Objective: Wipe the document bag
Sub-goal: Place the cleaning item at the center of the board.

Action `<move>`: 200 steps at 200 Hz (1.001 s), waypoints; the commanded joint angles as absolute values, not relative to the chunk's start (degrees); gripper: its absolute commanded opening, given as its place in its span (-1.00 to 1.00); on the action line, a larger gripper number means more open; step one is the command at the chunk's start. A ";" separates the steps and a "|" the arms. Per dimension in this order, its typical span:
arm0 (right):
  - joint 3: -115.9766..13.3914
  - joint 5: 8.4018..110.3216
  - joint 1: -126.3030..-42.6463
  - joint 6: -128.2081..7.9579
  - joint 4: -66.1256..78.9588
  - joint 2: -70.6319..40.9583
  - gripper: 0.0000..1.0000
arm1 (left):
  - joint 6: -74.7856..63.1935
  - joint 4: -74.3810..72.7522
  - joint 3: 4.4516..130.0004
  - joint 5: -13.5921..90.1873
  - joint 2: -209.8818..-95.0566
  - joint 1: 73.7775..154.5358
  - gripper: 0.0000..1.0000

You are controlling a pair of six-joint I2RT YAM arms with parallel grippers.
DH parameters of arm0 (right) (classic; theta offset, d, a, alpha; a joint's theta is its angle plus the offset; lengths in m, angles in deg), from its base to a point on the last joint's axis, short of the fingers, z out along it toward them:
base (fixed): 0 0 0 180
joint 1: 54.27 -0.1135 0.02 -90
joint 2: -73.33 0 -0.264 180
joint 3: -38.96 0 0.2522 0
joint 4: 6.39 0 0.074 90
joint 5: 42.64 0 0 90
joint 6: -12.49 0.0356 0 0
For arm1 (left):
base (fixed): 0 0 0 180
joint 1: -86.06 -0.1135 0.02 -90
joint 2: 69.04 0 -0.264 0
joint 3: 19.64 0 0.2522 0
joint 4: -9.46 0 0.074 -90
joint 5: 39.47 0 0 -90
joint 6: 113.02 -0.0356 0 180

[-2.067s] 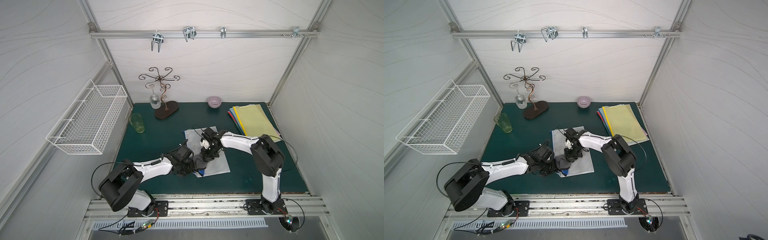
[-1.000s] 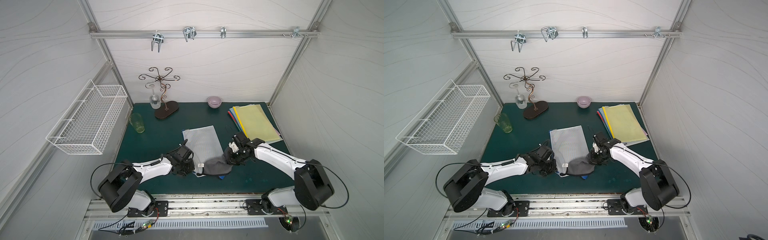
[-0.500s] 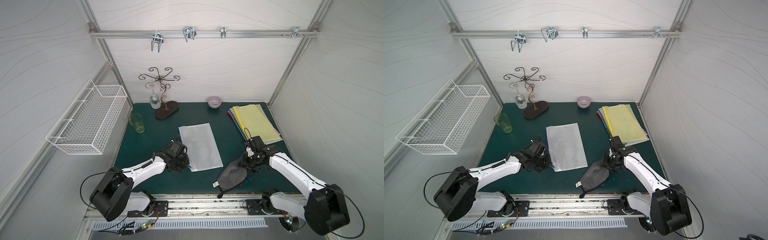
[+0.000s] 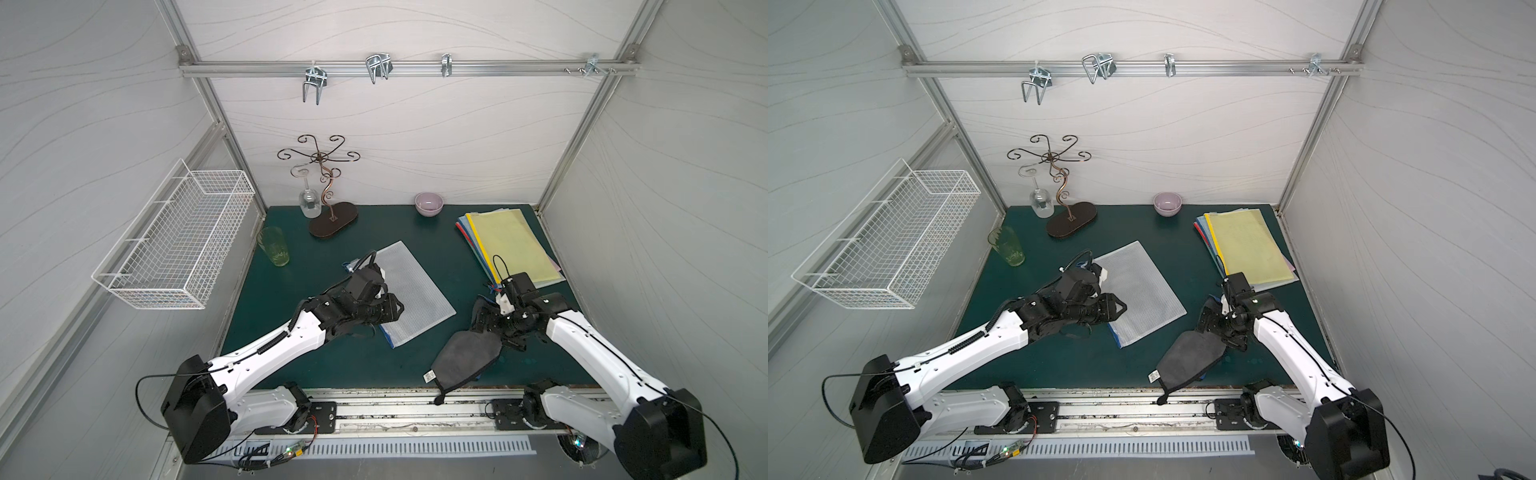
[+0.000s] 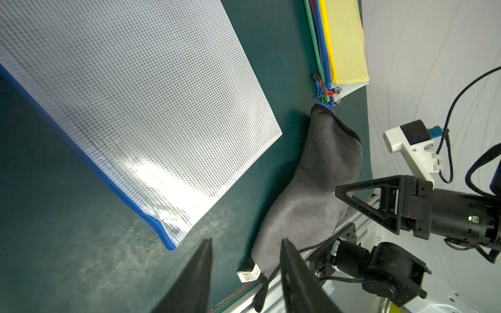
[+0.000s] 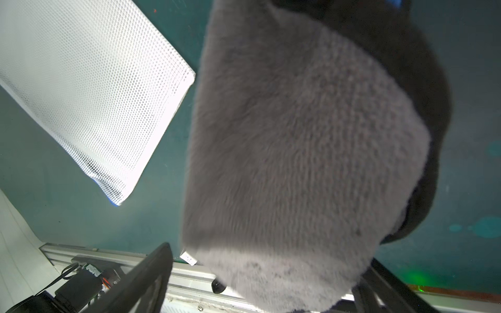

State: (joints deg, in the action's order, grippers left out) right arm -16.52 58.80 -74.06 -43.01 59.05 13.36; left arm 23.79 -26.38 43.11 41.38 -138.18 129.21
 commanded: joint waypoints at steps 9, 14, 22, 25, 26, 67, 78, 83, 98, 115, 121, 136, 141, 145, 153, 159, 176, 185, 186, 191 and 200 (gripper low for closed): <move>-16.58 59.56 -73.84 -42.90 60.07 14.08 0.98 | 24.15 -21.35 43.39 37.80 -141.99 132.18 -0.05; -16.70 59.66 -73.91 -42.64 59.80 13.57 0.98 | 24.48 -19.16 43.50 36.99 -142.56 133.10 -0.07; -16.57 59.63 -73.95 -41.73 58.53 13.06 0.98 | 25.09 -15.65 43.77 35.73 -143.75 134.78 -0.13; -16.38 59.46 -73.88 -41.53 57.97 12.89 0.98 | 25.33 -14.48 43.96 35.19 -144.24 135.42 -0.15; -16.29 59.35 -73.88 -41.41 57.76 12.83 0.98 | 25.33 -14.18 44.05 35.03 -144.43 135.70 -0.16; -17.93 53.69 -73.80 -39.71 56.81 10.55 0.95 | 26.33 -0.02 48.69 24.76 -156.47 142.74 -0.38; -18.05 52.76 -73.36 -39.36 57.49 11.06 0.96 | 26.91 3.29 50.08 21.95 -159.70 144.15 -0.39; -17.88 52.72 -73.26 -39.16 57.55 11.30 0.98 | 26.99 4.25 51.04 20.67 -161.93 144.64 -0.39; -17.79 53.91 -72.22 -38.68 58.13 12.17 0.98 | 27.05 4.42 54.87 17.47 -166.89 146.04 -0.38; -18.16 54.94 -71.35 -37.70 58.91 13.82 0.98 | 28.30 1.49 60.20 13.19 -173.53 146.39 -0.36; -18.70 55.17 -71.16 -37.56 59.68 14.57 0.98 | 28.92 0.28 61.80 11.93 -175.69 146.35 -0.36; -20.56 54.48 -70.83 -37.14 61.97 16.63 0.98 | 30.04 -4.23 65.37 10.57 -180.30 146.35 -0.33; -21.29 54.25 -70.67 -37.02 62.96 17.42 0.98 | 30.38 -6.54 66.60 10.52 -181.86 146.35 -0.32; -21.82 54.14 -70.43 -36.94 63.59 18.14 0.98 | 30.48 -8.35 67.65 10.24 -183.21 146.31 -0.32; -22.75 54.13 -70.08 -36.83 64.59 19.51 0.98 | 31.02 -10.80 69.44 9.22 -185.78 146.26 -0.32; -23.42 54.18 -69.86 -36.75 65.19 20.40 0.98 | 31.48 -11.65 70.23 8.60 -187.39 146.28 -0.33; -25.19 54.22 -69.37 -36.68 67.20 22.14 0.98 | 32.35 -13.19 71.02 8.47 -189.49 146.18 -0.32; -26.26 54.01 -69.39 -37.01 68.21 22.80 0.98 | 32.28 -14.15 71.40 8.51 -189.96 146.09 -0.32; -26.37 53.98 -69.39 -37.04 68.24 22.84 0.98 | 32.27 -14.23 71.43 8.47 -190.01 146.09 -0.32; -26.77 53.96 -69.38 -37.35 68.27 23.17 0.98 | 31.98 -14.72 71.62 8.52 -190.04 146.09 -0.31; -27.53 53.17 -69.29 -37.74 68.06 23.52 0.97 | 31.38 -15.28 71.92 8.64 -189.83 146.11 -0.32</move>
State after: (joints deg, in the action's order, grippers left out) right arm -25.56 54.80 -69.71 -37.41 63.97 22.39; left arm 30.92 -11.61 69.06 10.76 -189.61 146.35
